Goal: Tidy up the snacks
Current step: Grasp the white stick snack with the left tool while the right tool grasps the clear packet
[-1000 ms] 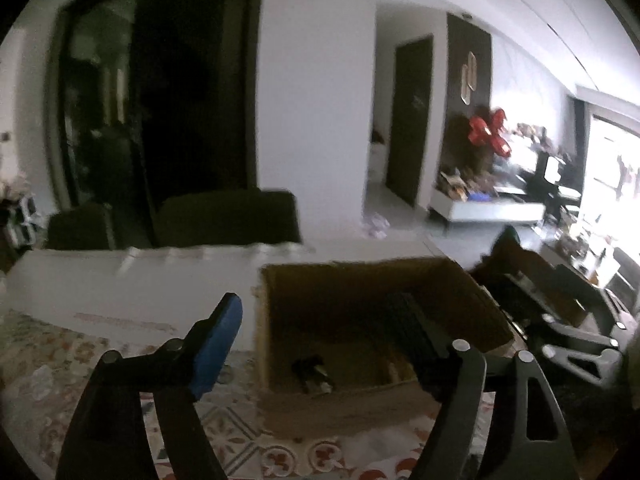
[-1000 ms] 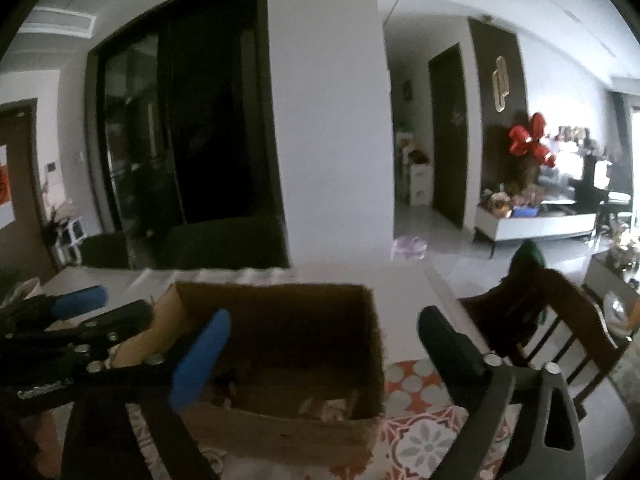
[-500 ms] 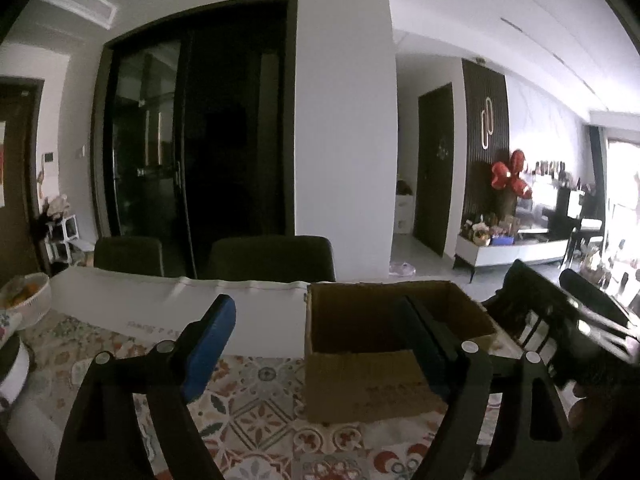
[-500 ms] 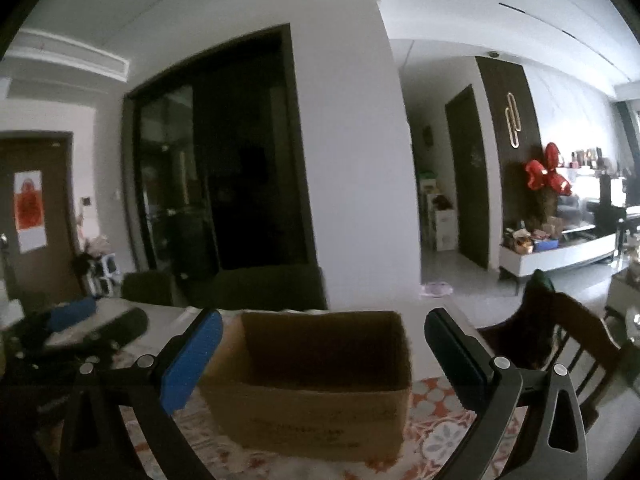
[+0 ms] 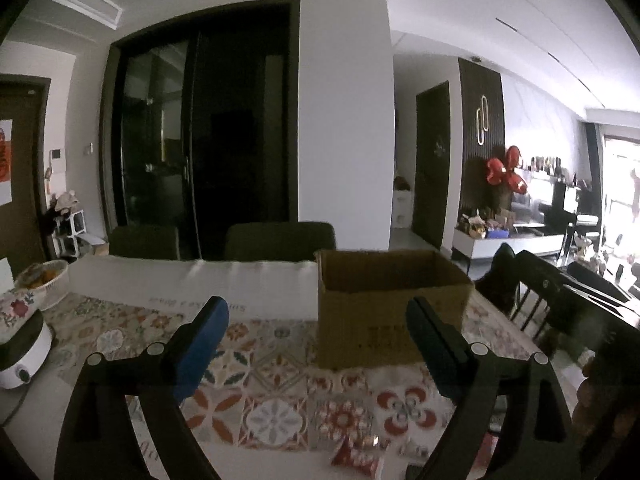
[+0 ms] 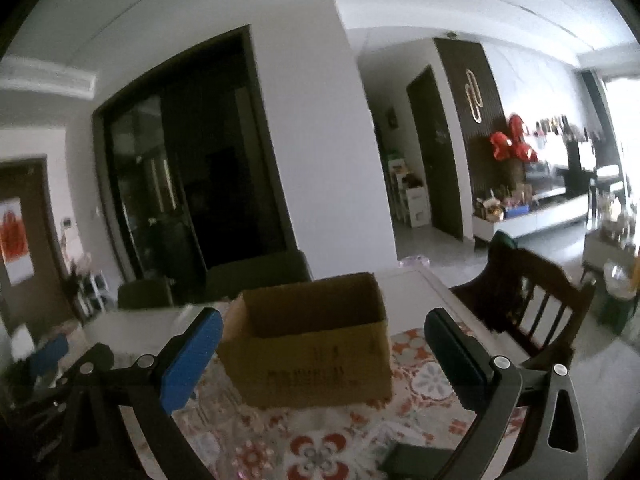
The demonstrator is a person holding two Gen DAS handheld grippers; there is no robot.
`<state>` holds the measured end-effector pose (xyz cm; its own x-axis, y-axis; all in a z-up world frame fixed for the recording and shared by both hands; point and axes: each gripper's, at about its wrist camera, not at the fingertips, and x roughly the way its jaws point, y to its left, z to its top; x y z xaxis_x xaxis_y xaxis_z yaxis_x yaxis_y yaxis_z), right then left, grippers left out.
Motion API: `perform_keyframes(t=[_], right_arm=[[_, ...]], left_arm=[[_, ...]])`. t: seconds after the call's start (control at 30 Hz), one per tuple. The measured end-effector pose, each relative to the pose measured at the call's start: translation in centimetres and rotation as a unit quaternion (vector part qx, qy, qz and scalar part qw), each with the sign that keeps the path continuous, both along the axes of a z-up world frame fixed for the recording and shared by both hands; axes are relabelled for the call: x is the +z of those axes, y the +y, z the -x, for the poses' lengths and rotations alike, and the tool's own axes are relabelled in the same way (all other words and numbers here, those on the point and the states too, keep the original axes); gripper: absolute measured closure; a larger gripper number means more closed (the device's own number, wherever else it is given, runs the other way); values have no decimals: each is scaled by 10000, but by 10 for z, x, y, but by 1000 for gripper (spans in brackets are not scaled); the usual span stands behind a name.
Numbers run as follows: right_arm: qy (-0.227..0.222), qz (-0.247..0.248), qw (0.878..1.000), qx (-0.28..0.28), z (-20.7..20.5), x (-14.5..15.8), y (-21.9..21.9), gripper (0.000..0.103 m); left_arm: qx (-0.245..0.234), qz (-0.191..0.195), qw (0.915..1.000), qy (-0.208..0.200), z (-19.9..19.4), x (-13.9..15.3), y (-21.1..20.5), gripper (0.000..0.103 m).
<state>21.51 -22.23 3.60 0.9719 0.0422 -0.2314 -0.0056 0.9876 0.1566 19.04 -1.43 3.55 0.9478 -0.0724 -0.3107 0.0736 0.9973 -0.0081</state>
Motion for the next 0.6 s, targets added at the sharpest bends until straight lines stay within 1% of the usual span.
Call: perform_keyframes(t=[0.1,0.23,0.33,0.43,0.47,0.6], right_arm=[[111,148,9997,181,17,-5,9,1],[406,369,9977,387,40,-22,18,1],[665,438,9955,505,55,-34,21,1],[936,457,9931,536,69,-49,24,2],[1022,498,9920,547,73,-54,25,3],[1360,817,9860,521,83,-71,29,11]], left_arm=[[-199,-33,9996,196,16,-7,4,12],[-434,-281,9979,386,35,-21,2,12],[-635,-469,9954,550,48,-33,1,13],[-775,-731,9928,555,60,-40,-2,19],[-801,-794,9920,559,62,-42,-3,20],[-964,-1095,9869,685,69,-54,-6,32]])
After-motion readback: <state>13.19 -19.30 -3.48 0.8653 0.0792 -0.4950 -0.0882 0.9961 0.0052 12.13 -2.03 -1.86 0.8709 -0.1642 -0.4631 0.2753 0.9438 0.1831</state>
